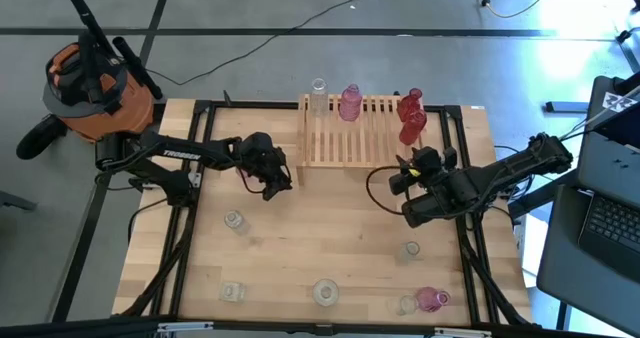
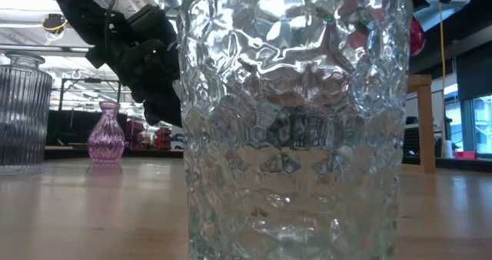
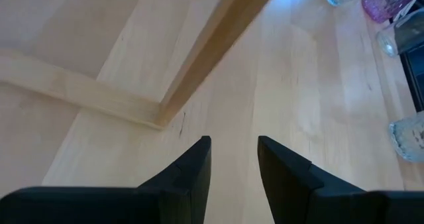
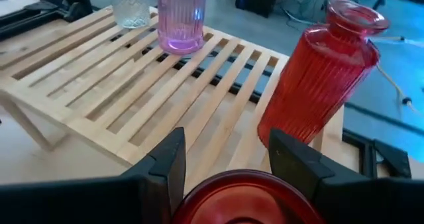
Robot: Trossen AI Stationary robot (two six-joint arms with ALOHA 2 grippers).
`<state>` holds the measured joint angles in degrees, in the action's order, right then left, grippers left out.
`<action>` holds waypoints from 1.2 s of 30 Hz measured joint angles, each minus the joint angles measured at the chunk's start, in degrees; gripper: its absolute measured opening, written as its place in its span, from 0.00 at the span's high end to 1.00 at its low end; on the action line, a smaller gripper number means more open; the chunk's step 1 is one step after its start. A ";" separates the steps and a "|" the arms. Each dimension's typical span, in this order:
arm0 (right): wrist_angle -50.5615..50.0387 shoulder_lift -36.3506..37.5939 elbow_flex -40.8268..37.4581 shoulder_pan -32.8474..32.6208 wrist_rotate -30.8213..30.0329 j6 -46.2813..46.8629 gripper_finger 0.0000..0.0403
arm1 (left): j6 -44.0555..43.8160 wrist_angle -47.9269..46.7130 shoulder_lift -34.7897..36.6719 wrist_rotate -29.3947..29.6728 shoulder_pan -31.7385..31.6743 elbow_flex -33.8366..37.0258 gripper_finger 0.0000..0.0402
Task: Sort vases onto shelf
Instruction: Put the red vase on the shelf aligned with the other red vase
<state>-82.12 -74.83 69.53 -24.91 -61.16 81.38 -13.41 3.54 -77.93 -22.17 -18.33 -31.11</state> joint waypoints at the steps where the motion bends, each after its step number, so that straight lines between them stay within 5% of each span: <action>1: -0.27 0.34 -0.03 -0.59 -0.82 -1.08 0.62 | -0.01 -0.27 -0.01 0.00 0.03 0.00 0.71; 14: 0.12 11.78 -0.01 -10.34 -1.09 -15.62 0.62 | -0.15 -0.18 -0.02 3.26 0.03 0.00 0.71; 18: 9.40 13.64 0.01 -9.45 0.90 -24.91 0.62 | -0.15 -0.09 -0.02 3.65 -0.02 0.00 0.71; 26: 39.89 9.22 0.01 0.10 14.25 -56.51 0.62 | -4.08 -0.04 -0.02 5.96 -0.02 0.00 0.71; 36: 48.58 9.86 0.01 19.58 33.76 -81.62 0.62 | -4.59 -0.01 -0.04 6.60 -0.02 0.00 0.71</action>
<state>-33.54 -64.97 69.54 -5.33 -27.40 -0.24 -18.00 3.53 -77.97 -15.57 -18.35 -31.11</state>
